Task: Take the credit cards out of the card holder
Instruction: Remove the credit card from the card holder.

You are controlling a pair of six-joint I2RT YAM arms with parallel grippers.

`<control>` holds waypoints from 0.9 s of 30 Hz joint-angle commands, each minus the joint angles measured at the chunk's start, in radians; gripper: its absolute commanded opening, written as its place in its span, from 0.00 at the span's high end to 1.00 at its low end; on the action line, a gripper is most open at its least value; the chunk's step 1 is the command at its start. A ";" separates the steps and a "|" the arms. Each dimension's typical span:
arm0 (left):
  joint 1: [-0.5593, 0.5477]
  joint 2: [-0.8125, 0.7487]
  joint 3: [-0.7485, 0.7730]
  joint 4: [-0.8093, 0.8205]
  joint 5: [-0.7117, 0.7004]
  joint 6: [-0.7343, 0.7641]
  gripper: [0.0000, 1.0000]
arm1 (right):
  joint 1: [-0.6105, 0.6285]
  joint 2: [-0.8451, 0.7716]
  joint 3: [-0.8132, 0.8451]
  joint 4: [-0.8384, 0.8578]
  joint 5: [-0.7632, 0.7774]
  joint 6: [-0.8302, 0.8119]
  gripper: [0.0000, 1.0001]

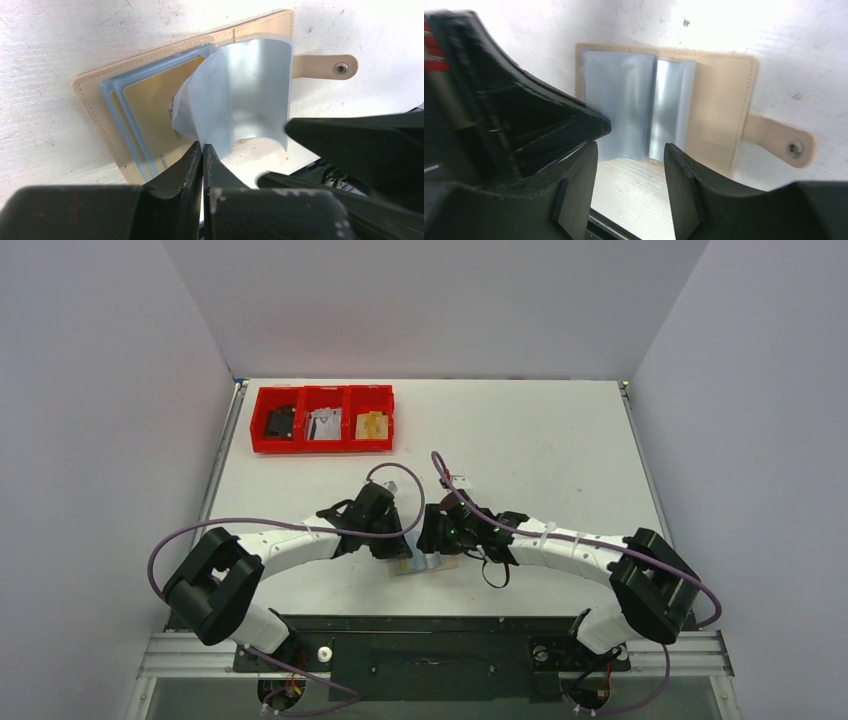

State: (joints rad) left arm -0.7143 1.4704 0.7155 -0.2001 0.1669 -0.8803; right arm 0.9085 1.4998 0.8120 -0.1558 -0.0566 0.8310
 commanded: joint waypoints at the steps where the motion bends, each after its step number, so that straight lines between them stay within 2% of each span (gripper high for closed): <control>1: -0.015 -0.016 0.019 0.000 -0.024 -0.003 1.00 | -0.008 -0.090 0.071 -0.104 0.109 -0.028 0.52; 12: -0.052 0.032 0.084 0.034 -0.014 -0.011 1.00 | -0.035 -0.186 0.045 -0.208 0.207 -0.025 0.52; 22: -0.064 0.121 0.150 0.081 0.022 0.006 0.86 | -0.054 -0.246 0.004 -0.230 0.240 -0.009 0.52; 27: -0.064 0.143 0.185 0.089 0.042 0.017 0.75 | -0.057 -0.273 -0.016 -0.242 0.253 0.000 0.52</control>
State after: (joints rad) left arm -0.7734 1.6020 0.8394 -0.1673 0.1848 -0.8791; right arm 0.8577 1.2713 0.8085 -0.3855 0.1528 0.8230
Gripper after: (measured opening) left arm 0.216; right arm 0.482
